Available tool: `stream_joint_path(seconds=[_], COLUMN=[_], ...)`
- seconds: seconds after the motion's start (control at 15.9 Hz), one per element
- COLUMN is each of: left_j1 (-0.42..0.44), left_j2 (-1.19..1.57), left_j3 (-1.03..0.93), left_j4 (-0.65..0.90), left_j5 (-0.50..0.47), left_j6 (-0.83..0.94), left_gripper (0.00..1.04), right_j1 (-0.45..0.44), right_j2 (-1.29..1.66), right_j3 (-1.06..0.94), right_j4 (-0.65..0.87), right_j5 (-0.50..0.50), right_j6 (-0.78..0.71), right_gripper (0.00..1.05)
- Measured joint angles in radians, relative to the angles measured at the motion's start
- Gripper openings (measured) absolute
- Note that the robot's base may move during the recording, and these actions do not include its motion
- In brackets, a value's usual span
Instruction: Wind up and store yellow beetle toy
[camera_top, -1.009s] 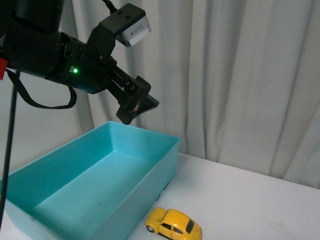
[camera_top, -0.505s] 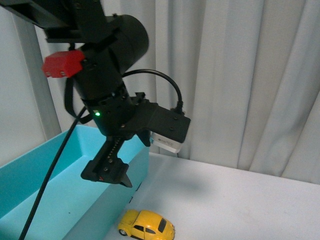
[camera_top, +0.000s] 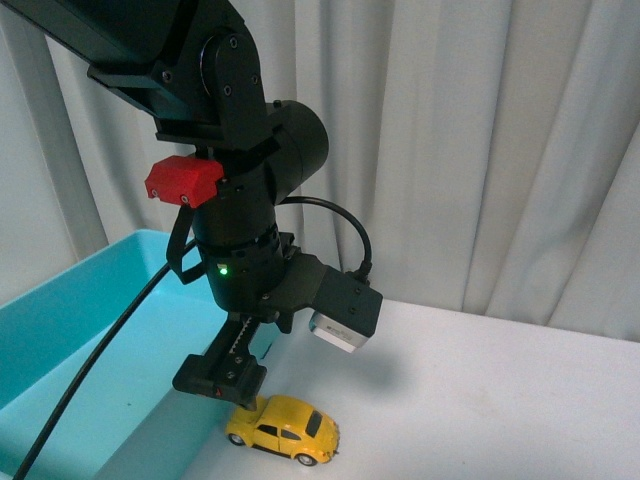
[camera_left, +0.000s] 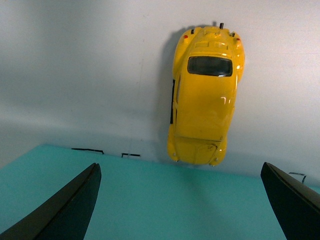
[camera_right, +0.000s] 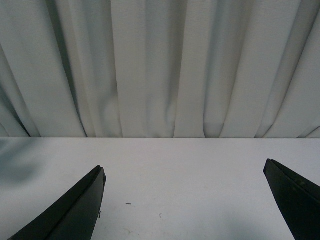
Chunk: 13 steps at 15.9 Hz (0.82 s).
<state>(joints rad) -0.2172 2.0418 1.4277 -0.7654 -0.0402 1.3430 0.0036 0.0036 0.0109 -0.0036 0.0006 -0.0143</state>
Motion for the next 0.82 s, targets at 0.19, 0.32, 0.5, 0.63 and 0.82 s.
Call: stream_joint_path(seconds=[0.19, 0.32, 0.5, 0.63, 0.82], left_j1=[-0.005, -0.011, -0.021, -0.028, -0.029], left_j2=[0.004, 0.024, 0.066, 0.076, 0.108], left_j3=[-0.05, -0.09, -0.108, -0.107, -0.096], left_j4=[0.039, 0.064, 0.117, 0.137, 0.159], left_j5=[0.051, 0.045, 0.055, 0.063, 0.06], left_j6=[-0.062, -0.061, -0.061, -0.062, -0.061], left_gripper=[0.98, 0.98, 0.98, 0.98, 0.98], right_j1=[0.0, 0.0, 0.0, 0.0, 0.0], right_j2=[0.0, 0.0, 0.0, 0.0, 0.0], right_j3=[0.0, 0.0, 0.0, 0.0, 0.0], right_j4=[0.0, 0.0, 0.0, 0.0, 0.0], right_j5=[0.0, 0.0, 0.0, 0.0, 0.0], right_j6=[0.0, 0.0, 0.0, 0.0, 0.0], right_gripper=[0.98, 0.98, 0.98, 0.98, 0.98])
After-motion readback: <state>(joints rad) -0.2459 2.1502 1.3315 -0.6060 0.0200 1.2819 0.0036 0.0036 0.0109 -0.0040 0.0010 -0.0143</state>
